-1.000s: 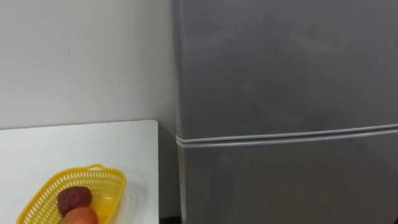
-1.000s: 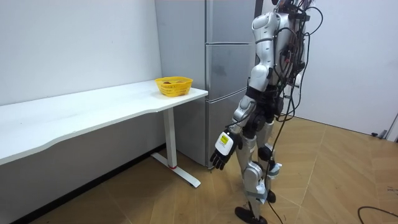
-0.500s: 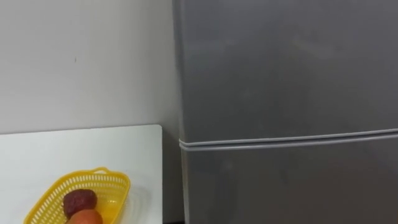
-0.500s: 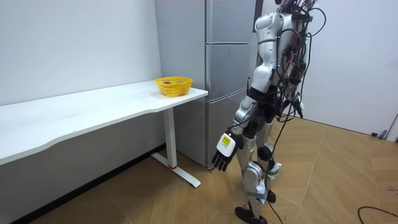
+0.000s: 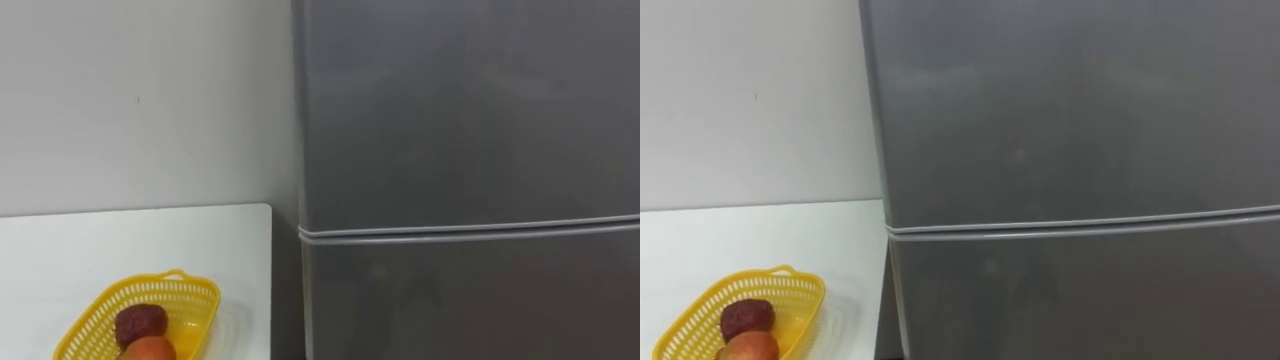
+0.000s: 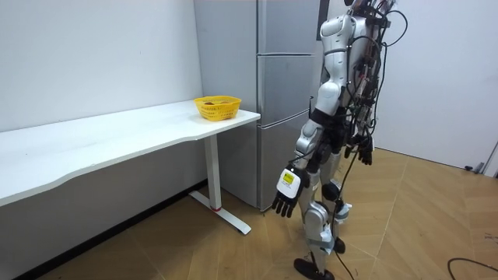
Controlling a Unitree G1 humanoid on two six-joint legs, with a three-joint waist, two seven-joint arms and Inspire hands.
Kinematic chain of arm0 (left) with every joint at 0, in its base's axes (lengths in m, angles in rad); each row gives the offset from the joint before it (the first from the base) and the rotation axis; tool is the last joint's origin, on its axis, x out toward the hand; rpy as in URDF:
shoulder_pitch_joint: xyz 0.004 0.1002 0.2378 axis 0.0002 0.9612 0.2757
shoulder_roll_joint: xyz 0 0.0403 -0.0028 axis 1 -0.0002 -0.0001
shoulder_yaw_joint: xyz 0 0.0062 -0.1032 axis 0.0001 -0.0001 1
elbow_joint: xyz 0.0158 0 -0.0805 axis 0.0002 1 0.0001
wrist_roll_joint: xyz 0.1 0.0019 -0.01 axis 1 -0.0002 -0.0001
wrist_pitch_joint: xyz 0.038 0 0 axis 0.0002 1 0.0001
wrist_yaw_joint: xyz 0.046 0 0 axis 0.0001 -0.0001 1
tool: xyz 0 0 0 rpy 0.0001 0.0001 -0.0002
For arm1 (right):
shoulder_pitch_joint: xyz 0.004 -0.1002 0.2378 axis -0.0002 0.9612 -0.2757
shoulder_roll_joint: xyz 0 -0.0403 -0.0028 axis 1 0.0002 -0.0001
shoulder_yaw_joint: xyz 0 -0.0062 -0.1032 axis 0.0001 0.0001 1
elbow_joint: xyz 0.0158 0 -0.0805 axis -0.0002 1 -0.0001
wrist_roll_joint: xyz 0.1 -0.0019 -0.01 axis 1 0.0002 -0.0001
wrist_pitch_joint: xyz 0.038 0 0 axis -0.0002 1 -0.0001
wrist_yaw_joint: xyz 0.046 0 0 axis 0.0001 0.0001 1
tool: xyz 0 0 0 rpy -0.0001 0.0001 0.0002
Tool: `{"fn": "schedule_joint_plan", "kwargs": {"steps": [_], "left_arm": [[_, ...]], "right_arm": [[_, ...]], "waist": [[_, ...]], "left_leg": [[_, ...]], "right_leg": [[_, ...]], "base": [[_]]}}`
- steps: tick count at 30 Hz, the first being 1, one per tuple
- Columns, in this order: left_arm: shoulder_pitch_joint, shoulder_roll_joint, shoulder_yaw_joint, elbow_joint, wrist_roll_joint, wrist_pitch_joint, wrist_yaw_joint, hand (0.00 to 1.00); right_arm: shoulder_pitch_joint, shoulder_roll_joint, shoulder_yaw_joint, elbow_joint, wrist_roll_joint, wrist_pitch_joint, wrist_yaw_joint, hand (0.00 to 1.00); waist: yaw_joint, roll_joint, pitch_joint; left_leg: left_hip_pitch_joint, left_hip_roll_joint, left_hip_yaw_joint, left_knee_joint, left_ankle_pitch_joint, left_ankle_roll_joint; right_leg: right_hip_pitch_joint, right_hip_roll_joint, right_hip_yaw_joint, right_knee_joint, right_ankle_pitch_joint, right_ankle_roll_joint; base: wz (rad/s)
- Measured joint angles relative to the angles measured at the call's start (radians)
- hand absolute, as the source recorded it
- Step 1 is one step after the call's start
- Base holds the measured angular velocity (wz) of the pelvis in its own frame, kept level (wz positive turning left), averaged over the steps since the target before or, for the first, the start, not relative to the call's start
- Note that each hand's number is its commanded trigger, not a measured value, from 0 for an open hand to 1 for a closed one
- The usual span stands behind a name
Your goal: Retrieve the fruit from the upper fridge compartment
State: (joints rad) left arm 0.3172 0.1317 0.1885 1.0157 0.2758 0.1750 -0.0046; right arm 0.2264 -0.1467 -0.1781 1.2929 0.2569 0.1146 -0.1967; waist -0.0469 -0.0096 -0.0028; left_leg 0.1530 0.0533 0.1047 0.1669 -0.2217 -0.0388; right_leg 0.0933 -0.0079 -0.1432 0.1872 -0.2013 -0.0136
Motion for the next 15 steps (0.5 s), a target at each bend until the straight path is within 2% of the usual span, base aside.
{"fn": "schedule_joint_plan", "kwargs": {"steps": [4,8,15], "left_arm": [[0.000,-0.002,-0.005,0.008,0.000,0.010,-0.001,0.00],[-0.012,-0.002,-0.021,0.039,0.001,0.009,0.001,0.00],[-0.020,-0.005,-0.055,0.061,0.002,0.011,-0.008,0.00]], "right_arm": [[-0.006,0.000,0.031,-0.006,-0.099,0.021,0.038,0.00],[-0.030,0.000,0.049,-0.010,-0.209,0.018,0.047,0.00],[-0.087,0.000,0.048,-0.009,-0.232,0.015,0.067,0.00]], "waist": [[0.003,0.001,0.0007],[0.014,0.002,0.0026],[0.025,-0.002,0.0058]], "left_leg": [[0.015,-0.001,0.000,0.000,0.000,0.000],[0.021,-0.001,0.000,-0.001,0.000,0.000],[0.030,-0.005,-0.001,-0.002,0.000,0.000]], "right_leg": [[0.014,-0.002,-0.005,-0.002,-0.002,-0.001],[0.019,-0.001,0.000,0.001,-0.002,-0.001],[0.030,-0.006,-0.001,0.001,-0.004,0.003]], "base": [[0.01],[-0.02],[0.02]]}}
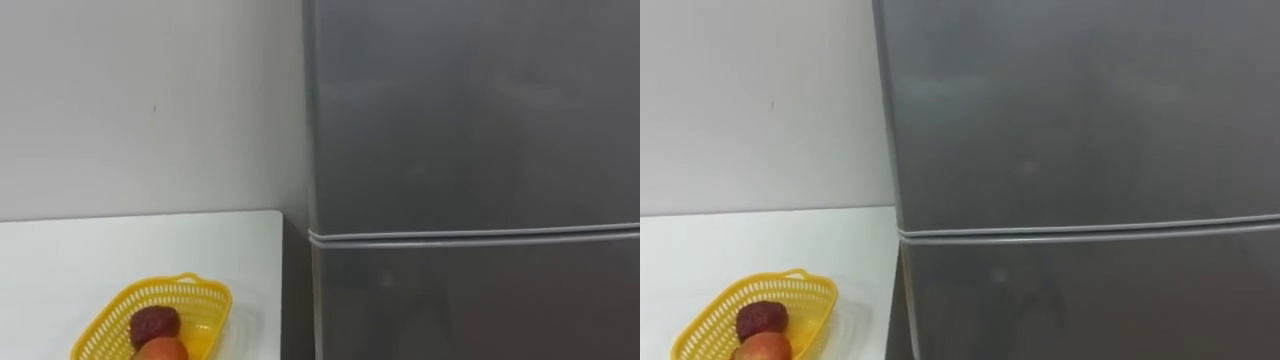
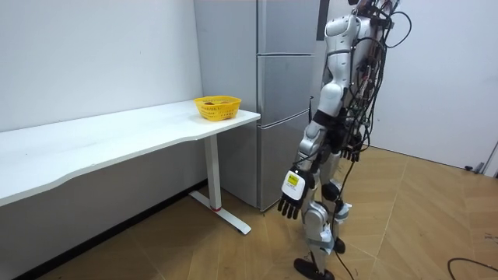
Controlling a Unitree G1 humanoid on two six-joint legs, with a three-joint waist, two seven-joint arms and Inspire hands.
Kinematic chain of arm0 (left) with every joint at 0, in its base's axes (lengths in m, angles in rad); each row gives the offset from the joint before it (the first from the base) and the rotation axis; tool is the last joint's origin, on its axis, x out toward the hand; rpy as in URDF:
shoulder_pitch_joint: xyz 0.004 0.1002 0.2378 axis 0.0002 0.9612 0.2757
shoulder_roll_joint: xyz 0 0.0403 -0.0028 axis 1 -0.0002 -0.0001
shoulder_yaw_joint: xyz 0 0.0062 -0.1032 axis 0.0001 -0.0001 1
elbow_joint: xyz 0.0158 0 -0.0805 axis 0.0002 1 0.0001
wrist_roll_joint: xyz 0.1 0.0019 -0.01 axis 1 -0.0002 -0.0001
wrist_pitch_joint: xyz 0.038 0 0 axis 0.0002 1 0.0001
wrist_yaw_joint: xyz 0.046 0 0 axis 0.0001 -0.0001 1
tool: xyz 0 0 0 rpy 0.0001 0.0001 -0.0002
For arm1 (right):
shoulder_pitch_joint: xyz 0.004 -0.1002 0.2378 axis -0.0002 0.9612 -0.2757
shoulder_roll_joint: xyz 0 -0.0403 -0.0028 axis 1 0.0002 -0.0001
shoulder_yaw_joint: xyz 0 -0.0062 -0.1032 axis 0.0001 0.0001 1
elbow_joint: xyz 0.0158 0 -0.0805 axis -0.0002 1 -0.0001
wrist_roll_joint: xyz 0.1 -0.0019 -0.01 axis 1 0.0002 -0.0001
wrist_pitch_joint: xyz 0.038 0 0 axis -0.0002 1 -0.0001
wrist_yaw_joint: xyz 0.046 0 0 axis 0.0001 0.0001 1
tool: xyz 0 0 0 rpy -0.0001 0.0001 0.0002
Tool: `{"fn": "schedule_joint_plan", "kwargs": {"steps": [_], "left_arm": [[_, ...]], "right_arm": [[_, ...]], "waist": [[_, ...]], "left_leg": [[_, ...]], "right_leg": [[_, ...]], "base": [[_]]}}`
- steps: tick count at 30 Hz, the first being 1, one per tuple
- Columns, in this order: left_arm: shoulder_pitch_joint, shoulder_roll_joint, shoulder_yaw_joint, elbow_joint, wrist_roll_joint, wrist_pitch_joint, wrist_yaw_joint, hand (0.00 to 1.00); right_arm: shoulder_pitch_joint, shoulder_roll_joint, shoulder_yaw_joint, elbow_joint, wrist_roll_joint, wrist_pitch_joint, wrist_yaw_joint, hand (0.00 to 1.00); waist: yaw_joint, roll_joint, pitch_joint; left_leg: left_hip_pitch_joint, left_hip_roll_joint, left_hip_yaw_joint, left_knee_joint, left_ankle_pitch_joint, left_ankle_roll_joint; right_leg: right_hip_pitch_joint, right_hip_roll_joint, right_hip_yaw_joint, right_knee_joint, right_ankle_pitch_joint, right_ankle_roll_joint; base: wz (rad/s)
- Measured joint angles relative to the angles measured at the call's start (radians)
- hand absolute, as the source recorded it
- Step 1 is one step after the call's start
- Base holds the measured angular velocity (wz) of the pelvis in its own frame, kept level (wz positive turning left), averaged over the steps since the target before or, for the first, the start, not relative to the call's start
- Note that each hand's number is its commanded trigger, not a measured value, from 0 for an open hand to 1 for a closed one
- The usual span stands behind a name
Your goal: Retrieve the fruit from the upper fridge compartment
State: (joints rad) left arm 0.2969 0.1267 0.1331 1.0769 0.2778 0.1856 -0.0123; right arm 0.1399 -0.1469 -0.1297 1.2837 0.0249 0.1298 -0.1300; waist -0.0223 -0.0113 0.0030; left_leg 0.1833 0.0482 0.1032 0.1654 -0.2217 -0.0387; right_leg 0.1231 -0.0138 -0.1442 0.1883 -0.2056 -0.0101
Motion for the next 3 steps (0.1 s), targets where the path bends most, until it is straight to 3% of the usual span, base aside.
{"fn": "schedule_joint_plan", "kwargs": {"steps": [3], "left_arm": [[0.002,-0.001,-0.002,0.001,0.001,0.000,-0.001,0.00]], "right_arm": [[-0.013,0.002,0.002,0.000,0.000,-0.007,0.021,0.00]], "waist": [[0.004,-0.002,0.0016]], "left_leg": [[-0.002,-0.001,-0.002,0.000,0.000,0.000]], "right_leg": [[-0.002,-0.001,0.000,-0.001,0.000,0.001]], "base": [[0.00]]}}
